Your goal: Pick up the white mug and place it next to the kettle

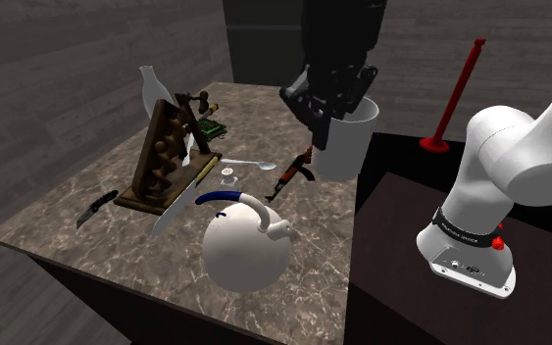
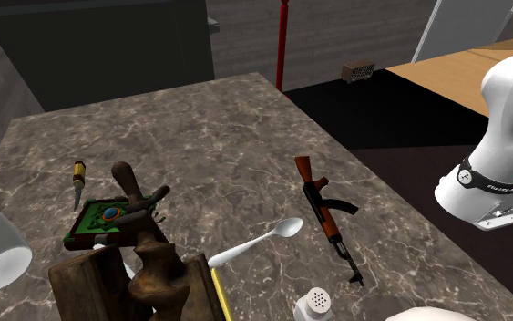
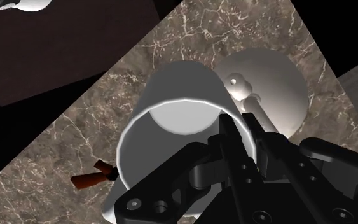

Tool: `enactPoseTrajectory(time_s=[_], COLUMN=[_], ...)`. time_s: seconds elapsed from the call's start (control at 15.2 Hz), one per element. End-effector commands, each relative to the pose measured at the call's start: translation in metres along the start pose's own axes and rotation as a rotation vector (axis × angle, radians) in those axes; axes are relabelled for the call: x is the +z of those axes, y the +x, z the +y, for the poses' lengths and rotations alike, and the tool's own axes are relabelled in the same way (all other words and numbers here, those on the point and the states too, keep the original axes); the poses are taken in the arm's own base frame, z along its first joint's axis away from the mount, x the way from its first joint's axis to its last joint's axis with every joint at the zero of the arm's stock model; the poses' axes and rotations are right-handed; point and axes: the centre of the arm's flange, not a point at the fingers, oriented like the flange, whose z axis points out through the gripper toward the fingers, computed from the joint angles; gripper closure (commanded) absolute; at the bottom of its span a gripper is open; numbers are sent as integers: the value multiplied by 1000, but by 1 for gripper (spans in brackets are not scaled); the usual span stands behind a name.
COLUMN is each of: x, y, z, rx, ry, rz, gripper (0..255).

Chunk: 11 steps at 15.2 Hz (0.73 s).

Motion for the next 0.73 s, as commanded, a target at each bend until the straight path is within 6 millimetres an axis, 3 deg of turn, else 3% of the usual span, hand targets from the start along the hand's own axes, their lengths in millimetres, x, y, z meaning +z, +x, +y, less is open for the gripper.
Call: enactPoseTrajectory(time_s=[0.0, 0.26, 0.66], x=[1, -3, 29], y=[-25, -75, -77], z=[-10, -30, -31], rx=[2, 2, 2], ry=[0, 0, 0], rz=[0, 0, 0], gripper=[255, 255, 255])
